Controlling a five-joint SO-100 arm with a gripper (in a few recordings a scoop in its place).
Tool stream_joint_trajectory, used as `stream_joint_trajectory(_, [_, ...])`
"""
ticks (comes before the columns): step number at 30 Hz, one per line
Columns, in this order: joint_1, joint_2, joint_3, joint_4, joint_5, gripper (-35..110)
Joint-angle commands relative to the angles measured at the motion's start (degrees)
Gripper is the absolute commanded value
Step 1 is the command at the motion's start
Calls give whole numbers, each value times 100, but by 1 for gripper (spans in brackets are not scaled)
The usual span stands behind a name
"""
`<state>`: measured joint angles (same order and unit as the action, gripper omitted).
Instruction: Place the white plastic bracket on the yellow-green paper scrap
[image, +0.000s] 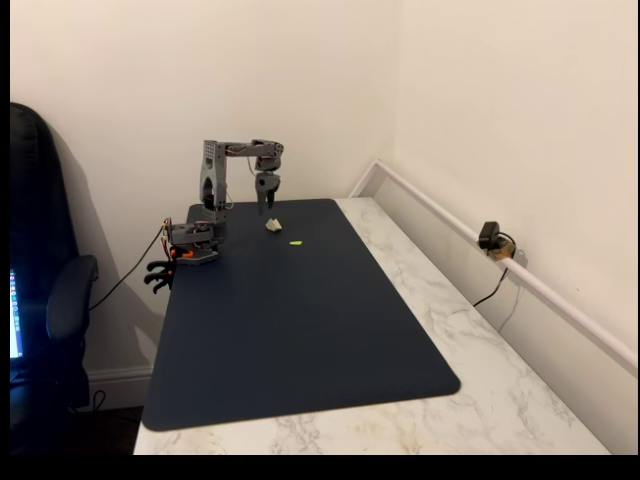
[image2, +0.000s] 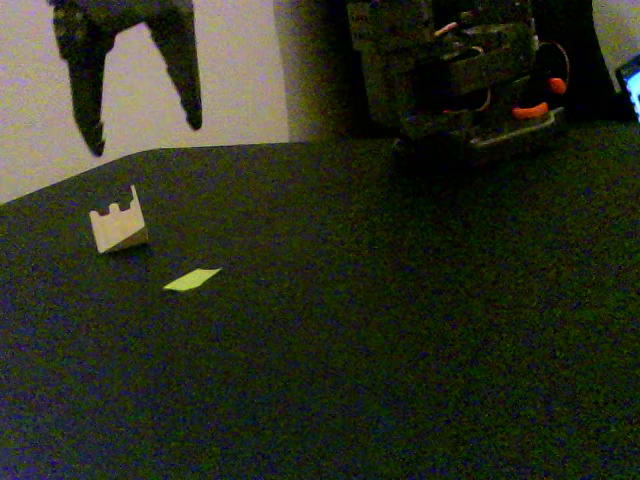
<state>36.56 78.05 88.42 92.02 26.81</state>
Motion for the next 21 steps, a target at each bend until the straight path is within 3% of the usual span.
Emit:
stream_joint_trajectory(1, [176, -18, -396, -53, 79, 45])
stream_joint_trajectory(21, [44, -1819, -2021, 9, 202, 51])
